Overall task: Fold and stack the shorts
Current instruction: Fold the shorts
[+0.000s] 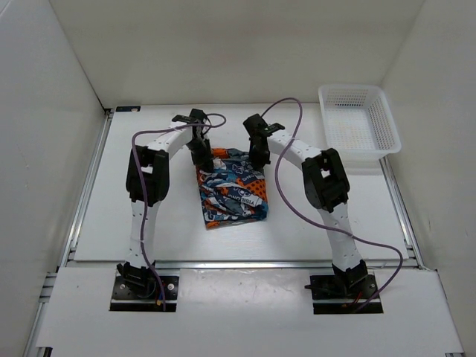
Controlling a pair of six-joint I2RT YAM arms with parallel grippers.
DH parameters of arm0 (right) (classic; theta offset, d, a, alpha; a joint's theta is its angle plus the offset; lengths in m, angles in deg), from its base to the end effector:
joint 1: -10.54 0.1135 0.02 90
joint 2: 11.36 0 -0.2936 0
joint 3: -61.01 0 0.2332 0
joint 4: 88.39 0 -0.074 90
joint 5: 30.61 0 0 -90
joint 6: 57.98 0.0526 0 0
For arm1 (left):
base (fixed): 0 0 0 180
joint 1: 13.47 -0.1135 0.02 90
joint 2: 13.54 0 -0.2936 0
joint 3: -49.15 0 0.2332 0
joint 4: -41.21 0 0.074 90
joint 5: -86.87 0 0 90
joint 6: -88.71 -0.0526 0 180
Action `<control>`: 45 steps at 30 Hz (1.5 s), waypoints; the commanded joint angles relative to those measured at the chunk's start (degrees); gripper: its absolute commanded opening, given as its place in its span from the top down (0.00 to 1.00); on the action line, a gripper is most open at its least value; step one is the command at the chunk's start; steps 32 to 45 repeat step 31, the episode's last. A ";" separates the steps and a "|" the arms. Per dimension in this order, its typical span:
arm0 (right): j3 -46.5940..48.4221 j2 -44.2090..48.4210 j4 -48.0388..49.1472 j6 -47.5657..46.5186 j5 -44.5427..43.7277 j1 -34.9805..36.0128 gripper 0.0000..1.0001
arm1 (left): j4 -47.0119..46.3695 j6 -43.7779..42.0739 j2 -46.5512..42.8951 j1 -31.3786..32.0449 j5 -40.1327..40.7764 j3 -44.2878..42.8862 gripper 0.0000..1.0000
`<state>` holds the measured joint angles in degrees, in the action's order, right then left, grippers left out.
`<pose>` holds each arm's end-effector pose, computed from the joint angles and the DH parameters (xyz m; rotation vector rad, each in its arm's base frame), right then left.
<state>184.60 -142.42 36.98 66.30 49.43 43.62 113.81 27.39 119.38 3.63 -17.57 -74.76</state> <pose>0.4264 0.2669 0.1934 0.0847 2.6363 0.1720 0.4439 -0.1503 0.1684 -0.2816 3.0602 -0.4463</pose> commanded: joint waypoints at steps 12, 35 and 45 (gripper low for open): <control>-4.08 30.58 -3.24 -2.03 -7.52 -0.30 0.46 | 12.88 -8.99 -19.17 -0.93 1.87 -17.02 0.32; -45.49 75.07 -15.38 1.13 -21.94 -1.35 0.02 | 3.66 -3.64 -77.45 0.65 13.63 27.27 0.00; -45.49 75.07 -15.38 1.13 -21.94 -1.35 0.02 | 3.66 -3.64 -77.45 0.65 13.63 27.27 0.00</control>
